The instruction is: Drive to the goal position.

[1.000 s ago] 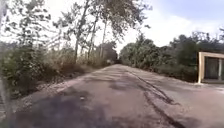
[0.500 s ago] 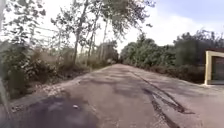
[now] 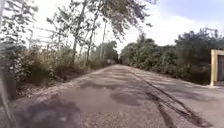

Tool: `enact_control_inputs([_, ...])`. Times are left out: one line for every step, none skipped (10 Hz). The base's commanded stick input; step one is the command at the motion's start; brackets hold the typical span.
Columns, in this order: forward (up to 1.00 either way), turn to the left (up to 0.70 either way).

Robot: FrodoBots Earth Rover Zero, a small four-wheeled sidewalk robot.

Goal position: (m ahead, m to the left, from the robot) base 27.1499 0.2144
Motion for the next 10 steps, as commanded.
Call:
enact_control_inputs([0.70,0.00])
enact_control_inputs([0.70,0.00])
enact_control_inputs([0.70,0.00])
enact_control_inputs([0.70,0.00])
enact_control_inputs([0.70,0.00])
enact_control_inputs([0.70,0.00])
enact_control_inputs([0.70,0.00])
enact_control_inputs([0.70,0.00])
enact_control_inputs([0.70,0.00])
enact_control_inputs([0.70,0.00])
